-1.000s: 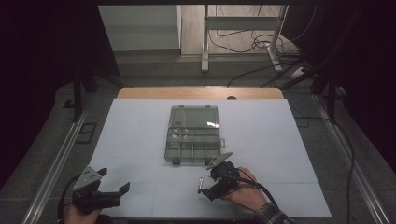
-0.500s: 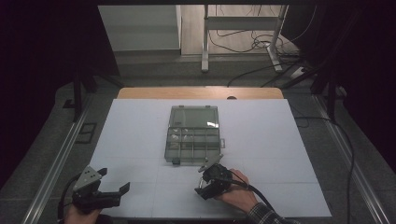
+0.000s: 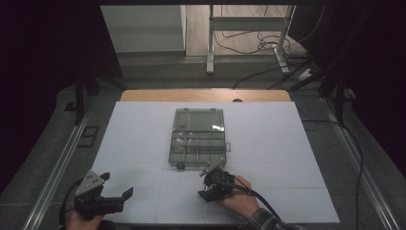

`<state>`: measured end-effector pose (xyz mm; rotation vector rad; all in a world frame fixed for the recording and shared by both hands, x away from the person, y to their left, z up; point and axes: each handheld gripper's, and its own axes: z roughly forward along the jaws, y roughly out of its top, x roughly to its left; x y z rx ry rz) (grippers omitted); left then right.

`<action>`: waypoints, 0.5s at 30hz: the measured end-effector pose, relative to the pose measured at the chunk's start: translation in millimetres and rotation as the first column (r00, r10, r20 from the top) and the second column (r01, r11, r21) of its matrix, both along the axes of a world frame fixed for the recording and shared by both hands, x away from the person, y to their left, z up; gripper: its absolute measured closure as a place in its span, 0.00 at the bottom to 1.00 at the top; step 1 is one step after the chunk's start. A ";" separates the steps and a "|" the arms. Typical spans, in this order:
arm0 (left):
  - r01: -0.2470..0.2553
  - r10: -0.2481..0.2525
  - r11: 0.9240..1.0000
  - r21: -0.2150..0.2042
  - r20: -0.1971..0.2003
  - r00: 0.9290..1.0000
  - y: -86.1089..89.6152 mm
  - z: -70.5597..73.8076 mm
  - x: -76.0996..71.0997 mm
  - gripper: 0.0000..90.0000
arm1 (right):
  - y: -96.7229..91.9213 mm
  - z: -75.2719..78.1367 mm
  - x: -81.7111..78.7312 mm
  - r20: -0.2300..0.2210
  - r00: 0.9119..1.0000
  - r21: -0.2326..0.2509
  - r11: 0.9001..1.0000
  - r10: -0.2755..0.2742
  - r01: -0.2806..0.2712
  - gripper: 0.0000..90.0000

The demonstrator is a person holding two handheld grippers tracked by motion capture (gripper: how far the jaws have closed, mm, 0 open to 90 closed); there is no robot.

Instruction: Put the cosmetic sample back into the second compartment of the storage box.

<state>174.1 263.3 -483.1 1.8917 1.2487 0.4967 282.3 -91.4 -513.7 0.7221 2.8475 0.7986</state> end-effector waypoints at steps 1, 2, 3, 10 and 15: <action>0.000 0.000 1.000 0.000 0.000 1.000 0.0 0.0 0.0 0.02 | 0.4 -0.6 0.0 0.002 1.000 -0.003 1.000 0.000 0.000 0.53; 0.000 0.000 1.000 0.000 0.000 1.000 0.1 0.0 0.0 0.02 | 0.8 -0.8 -0.3 0.003 1.000 -0.013 1.000 -0.002 0.002 0.55; 0.000 0.000 1.000 0.000 0.000 1.000 0.1 0.0 0.0 0.02 | 0.8 -0.8 -0.3 0.003 1.000 -0.013 1.000 -0.002 0.002 0.55; 0.000 0.000 1.000 0.000 -0.001 1.000 0.1 0.0 0.2 0.02 | -1.3 1.0 -0.9 0.033 0.999 -0.050 0.999 0.012 -0.011 0.85; 0.000 0.000 1.000 0.004 0.000 1.000 -0.3 0.0 0.2 0.02 | -3.3 1.2 1.8 0.011 1.000 -0.041 0.999 0.028 -0.028 0.90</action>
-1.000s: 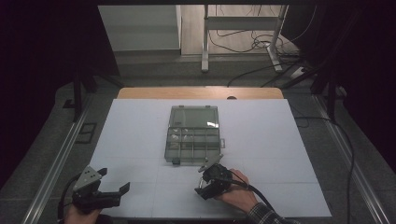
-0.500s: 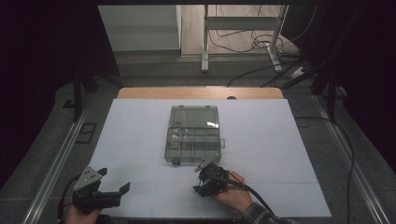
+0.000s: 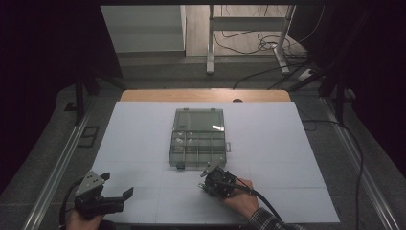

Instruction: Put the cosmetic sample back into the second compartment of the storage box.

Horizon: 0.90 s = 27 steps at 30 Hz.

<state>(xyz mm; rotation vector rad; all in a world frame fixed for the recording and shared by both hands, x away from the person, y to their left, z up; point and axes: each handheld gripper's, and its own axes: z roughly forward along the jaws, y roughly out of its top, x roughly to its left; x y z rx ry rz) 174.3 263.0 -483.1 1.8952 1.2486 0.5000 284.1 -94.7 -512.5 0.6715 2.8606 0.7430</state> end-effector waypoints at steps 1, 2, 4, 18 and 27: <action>0.000 0.000 1.000 0.001 0.000 1.000 0.0 0.0 0.0 0.02 | -0.3 -0.1 0.2 0.003 1.000 0.000 1.000 0.005 -0.005 0.90; 0.000 0.000 1.000 0.001 -0.001 1.000 -0.1 0.0 0.1 0.02 | -0.5 -0.2 0.1 0.007 1.000 -0.001 1.000 0.012 -0.012 0.90; 0.000 0.000 1.000 0.000 -0.001 1.000 -0.1 0.0 0.2 0.02 | -0.6 -0.2 -0.1 0.010 1.000 0.000 1.000 0.018 -0.018 0.90; 0.004 -0.004 1.000 0.002 -0.005 1.000 -0.6 -0.1 0.8 0.02 | -5.3 5.1 3.6 0.012 1.000 0.051 0.998 0.027 -0.028 0.90; 0.006 -0.006 1.000 0.005 -0.007 1.000 -1.0 -0.2 1.1 0.02 | -11.4 14.9 9.6 0.017 1.000 0.105 0.994 0.008 -0.009 0.90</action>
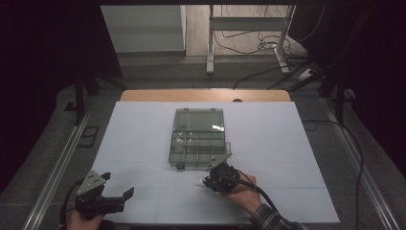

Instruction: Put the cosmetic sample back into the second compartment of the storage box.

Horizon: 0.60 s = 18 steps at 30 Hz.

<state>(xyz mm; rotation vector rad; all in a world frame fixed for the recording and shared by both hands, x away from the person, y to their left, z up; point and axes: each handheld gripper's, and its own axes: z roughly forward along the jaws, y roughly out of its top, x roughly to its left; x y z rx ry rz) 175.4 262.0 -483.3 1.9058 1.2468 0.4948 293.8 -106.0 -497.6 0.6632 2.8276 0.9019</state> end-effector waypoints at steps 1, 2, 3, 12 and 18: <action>0.000 0.000 1.000 0.001 0.000 1.000 0.1 0.0 0.1 0.02 | -0.8 1.1 1.2 0.003 1.000 0.009 1.000 0.001 -0.001 0.90; -0.001 0.001 1.000 0.001 0.000 1.000 0.1 0.0 0.2 0.02 | -1.6 2.8 1.9 0.003 1.000 0.011 1.000 -0.005 0.005 0.90; -0.001 0.001 1.000 0.000 0.000 1.000 0.1 0.1 0.1 0.02 | -2.2 4.1 2.8 0.004 1.000 0.015 1.000 -0.008 0.008 0.90; 0.000 0.000 1.000 0.000 -0.001 1.000 -0.1 -0.1 0.2 0.02 | -5.5 13.3 11.2 0.001 1.000 0.053 0.998 -0.028 0.028 0.90; 0.000 0.000 1.000 0.000 -0.002 1.000 0.0 -0.1 0.4 0.02 | -5.3 19.0 16.9 0.011 0.999 0.074 0.996 -0.042 0.041 0.90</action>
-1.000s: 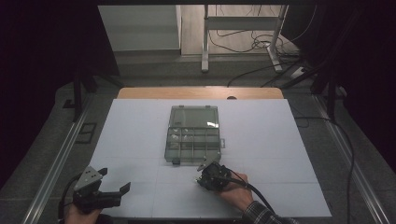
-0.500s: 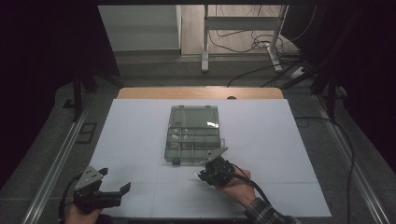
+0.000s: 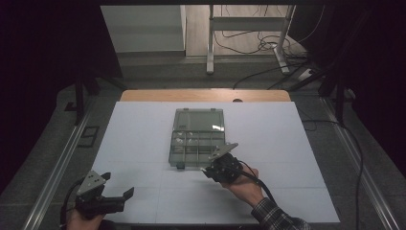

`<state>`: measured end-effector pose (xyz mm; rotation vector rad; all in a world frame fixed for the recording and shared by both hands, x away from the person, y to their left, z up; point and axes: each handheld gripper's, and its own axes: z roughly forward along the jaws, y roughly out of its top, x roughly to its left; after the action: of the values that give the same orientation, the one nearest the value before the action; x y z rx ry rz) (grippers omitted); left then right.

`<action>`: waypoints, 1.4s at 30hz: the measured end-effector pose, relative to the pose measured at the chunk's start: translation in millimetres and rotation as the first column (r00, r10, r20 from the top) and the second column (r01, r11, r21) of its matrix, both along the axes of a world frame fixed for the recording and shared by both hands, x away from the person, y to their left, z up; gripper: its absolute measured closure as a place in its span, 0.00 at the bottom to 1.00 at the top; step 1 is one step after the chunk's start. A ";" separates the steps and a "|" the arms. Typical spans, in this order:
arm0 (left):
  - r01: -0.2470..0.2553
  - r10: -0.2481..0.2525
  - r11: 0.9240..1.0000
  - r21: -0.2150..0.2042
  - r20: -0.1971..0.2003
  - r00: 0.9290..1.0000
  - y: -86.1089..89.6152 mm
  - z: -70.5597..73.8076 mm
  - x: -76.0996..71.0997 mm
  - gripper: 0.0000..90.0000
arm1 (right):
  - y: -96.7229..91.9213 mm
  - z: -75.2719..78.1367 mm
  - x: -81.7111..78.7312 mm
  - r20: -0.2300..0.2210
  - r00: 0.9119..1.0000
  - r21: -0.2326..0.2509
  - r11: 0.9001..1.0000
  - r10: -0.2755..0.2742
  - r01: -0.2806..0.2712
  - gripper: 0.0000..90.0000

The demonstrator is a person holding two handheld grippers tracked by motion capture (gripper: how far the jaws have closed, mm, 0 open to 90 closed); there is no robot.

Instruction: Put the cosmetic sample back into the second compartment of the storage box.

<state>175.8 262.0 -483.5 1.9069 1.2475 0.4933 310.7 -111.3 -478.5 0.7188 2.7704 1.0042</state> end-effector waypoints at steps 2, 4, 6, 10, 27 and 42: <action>-0.001 0.001 1.000 -0.001 0.000 1.000 0.1 0.0 0.0 0.02 | 0.1 2.1 2.5 0.006 1.000 0.007 1.000 -0.001 0.001 0.90; -0.001 0.001 1.000 0.000 0.000 1.000 0.1 0.0 0.0 0.02 | 0.3 3.4 4.5 0.010 1.000 0.014 1.000 -0.003 0.003 0.90; 0.000 0.000 1.000 0.000 -0.001 1.000 0.0 0.0 0.1 0.02 | 0.5 4.9 6.4 0.010 1.000 0.023 1.000 -0.004 0.004 0.90; -0.001 0.001 1.000 -0.001 0.000 1.000 0.1 0.0 0.0 0.02 | 1.4 7.1 10.2 0.019 1.000 0.024 1.000 -0.010 0.010 0.90; 0.001 -0.001 1.000 -0.003 -0.003 1.000 0.2 -0.1 0.4 0.02 | 6.0 9.4 33.6 0.024 0.999 0.048 0.998 -0.044 0.043 0.90; 0.002 -0.002 1.000 -0.006 -0.006 1.000 0.6 -0.2 0.7 0.02 | 14.8 11.2 51.8 0.032 0.997 0.057 0.996 -0.067 0.065 0.90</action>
<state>176.5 262.6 -483.7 1.9063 1.2490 0.4829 362.5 -96.5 -467.3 0.7880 2.6808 1.0746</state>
